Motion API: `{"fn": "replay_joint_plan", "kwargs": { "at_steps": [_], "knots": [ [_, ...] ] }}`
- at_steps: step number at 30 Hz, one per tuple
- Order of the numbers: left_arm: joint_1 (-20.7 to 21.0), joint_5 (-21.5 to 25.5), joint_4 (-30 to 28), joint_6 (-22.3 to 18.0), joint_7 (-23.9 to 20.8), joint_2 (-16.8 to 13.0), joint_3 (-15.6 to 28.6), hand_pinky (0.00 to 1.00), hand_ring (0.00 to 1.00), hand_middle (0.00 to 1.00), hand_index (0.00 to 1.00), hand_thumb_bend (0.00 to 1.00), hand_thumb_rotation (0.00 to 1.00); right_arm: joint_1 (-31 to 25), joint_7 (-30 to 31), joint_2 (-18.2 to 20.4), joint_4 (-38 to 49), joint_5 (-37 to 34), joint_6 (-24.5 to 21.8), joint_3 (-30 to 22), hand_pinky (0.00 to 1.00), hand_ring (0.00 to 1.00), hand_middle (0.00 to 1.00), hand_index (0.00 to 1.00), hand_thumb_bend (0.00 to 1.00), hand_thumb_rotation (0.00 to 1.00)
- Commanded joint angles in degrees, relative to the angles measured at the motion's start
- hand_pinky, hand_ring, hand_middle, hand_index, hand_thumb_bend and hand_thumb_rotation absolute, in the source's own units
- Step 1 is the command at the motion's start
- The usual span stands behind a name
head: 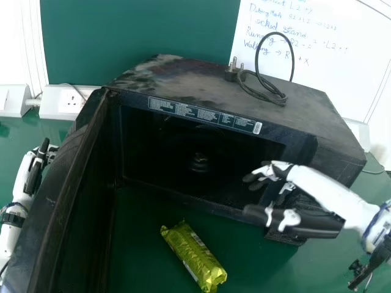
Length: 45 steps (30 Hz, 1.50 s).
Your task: Put biscuit inside oven
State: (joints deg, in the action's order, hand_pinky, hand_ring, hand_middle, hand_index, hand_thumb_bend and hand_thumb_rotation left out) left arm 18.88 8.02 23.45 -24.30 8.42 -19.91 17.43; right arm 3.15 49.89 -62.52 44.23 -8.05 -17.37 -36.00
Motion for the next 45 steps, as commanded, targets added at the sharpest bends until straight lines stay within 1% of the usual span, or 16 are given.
{"fn": "replay_joint_plan", "kwargs": {
  "at_steps": [1, 4, 7, 12, 16, 19, 23, 24, 25, 27, 28, 29, 33, 37, 40, 45],
  "knots": [
    [-0.2, 0.5, 0.6, -0.9, 0.3, -0.1, 0.3, 0.27, 0.32, 0.39, 0.48, 0.52, 0.08, 0.3, -0.5, 0.6, -0.4, 0.9, 3.6, 1.0, 0.53, 0.71, 0.75, 0.83, 0.96, 0.58],
    [-0.2, 0.3, 0.5, -1.0, 0.2, 0.0, 0.2, 0.27, 0.32, 0.39, 0.48, 0.52, 0.08, -0.5, -1.7, 1.9, -1.2, 3.0, 7.3, 2.0, 0.51, 0.68, 0.73, 0.82, 0.99, 0.59],
    [-0.2, 0.3, 0.2, -0.6, 0.0, 0.2, 0.1, 0.27, 0.32, 0.38, 0.48, 0.52, 0.07, -0.9, -1.6, 1.5, -0.6, 5.1, 8.0, 2.4, 0.52, 0.68, 0.73, 0.81, 1.0, 0.58],
    [0.1, 0.4, 0.7, -1.3, 0.2, 0.3, 0.0, 0.27, 0.32, 0.38, 0.48, 0.52, 0.08, -0.8, 0.6, -2.3, 2.6, 8.1, 2.6, 4.0, 0.54, 0.71, 0.76, 0.82, 0.99, 0.6],
    [-0.1, -0.2, 0.2, -1.4, -0.3, 0.6, -0.4, 0.27, 0.32, 0.38, 0.48, 0.52, 0.08, 3.4, 4.9, -9.6, 1.2, 6.0, -0.9, 8.8, 0.61, 0.78, 0.82, 0.86, 0.9, 0.67],
    [-0.6, -0.9, -1.7, 0.1, -1.5, 1.2, -0.8, 0.28, 0.32, 0.39, 0.48, 0.52, 0.08, 5.9, 5.1, -12.4, 1.0, 7.1, -2.4, 13.0, 0.48, 0.69, 0.78, 0.83, 0.9, 0.66],
    [-1.3, -2.6, -4.4, 2.0, -3.2, 1.8, -1.6, 0.28, 0.32, 0.39, 0.48, 0.52, 0.08, 8.3, 4.7, -14.2, 1.0, 9.9, -3.5, 19.6, 0.33, 0.52, 0.65, 0.79, 0.92, 0.63],
    [-1.4, -2.8, -4.8, 2.2, -3.4, 1.9, -1.8, 0.28, 0.32, 0.39, 0.48, 0.52, 0.08, 9.2, 5.1, -15.2, 0.9, 10.7, -4.2, 21.2, 0.46, 0.66, 0.73, 0.82, 0.94, 0.68],
    [-1.5, -2.7, -4.9, 2.2, -3.1, 2.1, -1.8, 0.29, 0.32, 0.39, 0.48, 0.52, 0.08, 9.9, 5.3, -16.1, 1.0, 11.7, -5.1, 22.5, 0.55, 0.73, 0.77, 0.84, 0.97, 0.69],
    [-1.4, -2.4, -4.7, 2.1, -2.7, 2.2, -1.9, 0.28, 0.33, 0.39, 0.48, 0.52, 0.08, 11.2, 5.2, -17.2, 1.4, 13.8, -7.3, 24.5, 0.65, 0.8, 0.83, 0.86, 0.99, 0.68],
    [-1.4, -2.5, -4.7, 2.1, -2.7, 2.2, -1.9, 0.28, 0.33, 0.39, 0.48, 0.52, 0.08, 11.3, 4.8, -17.0, 1.7, 14.7, -8.5, 25.0, 0.66, 0.81, 0.83, 0.87, 1.0, 0.67],
    [-1.4, -2.6, -4.9, 2.3, -2.8, 2.3, -2.0, 0.28, 0.32, 0.39, 0.48, 0.52, 0.07, 11.1, 4.3, -16.7, 2.0, 15.9, -9.3, 25.3, 0.63, 0.8, 0.83, 0.87, 1.0, 0.67],
    [-1.3, -2.8, -5.4, 2.6, -3.0, 2.3, -2.0, 0.27, 0.32, 0.39, 0.48, 0.52, 0.07, 9.0, 3.6, -15.3, 4.6, 20.2, -14.0, 26.0, 0.74, 0.83, 0.87, 0.87, 0.99, 0.71],
    [-1.3, -2.8, -5.4, 2.9, -3.0, 2.2, -1.9, 0.28, 0.32, 0.39, 0.48, 0.52, 0.07, 7.2, 2.7, -12.7, 7.9, 22.0, -20.1, 27.4, 0.7, 0.84, 0.88, 0.88, 1.0, 0.66],
    [-1.5, -2.2, -5.7, 2.7, -2.5, 2.3, -1.9, 0.28, 0.32, 0.39, 0.48, 0.52, 0.07, 7.1, 1.9, -11.1, 9.1, 22.6, -23.0, 29.9, 0.67, 0.85, 0.88, 0.9, 1.0, 0.63],
    [-1.7, -1.6, -6.2, 3.8, -2.5, 2.4, -1.8, 0.27, 0.32, 0.39, 0.48, 0.52, 0.07, 7.9, -0.4, -9.8, 11.1, 27.2, -24.9, 36.1, 0.72, 0.89, 0.9, 0.91, 0.99, 0.64]
  ]
}}
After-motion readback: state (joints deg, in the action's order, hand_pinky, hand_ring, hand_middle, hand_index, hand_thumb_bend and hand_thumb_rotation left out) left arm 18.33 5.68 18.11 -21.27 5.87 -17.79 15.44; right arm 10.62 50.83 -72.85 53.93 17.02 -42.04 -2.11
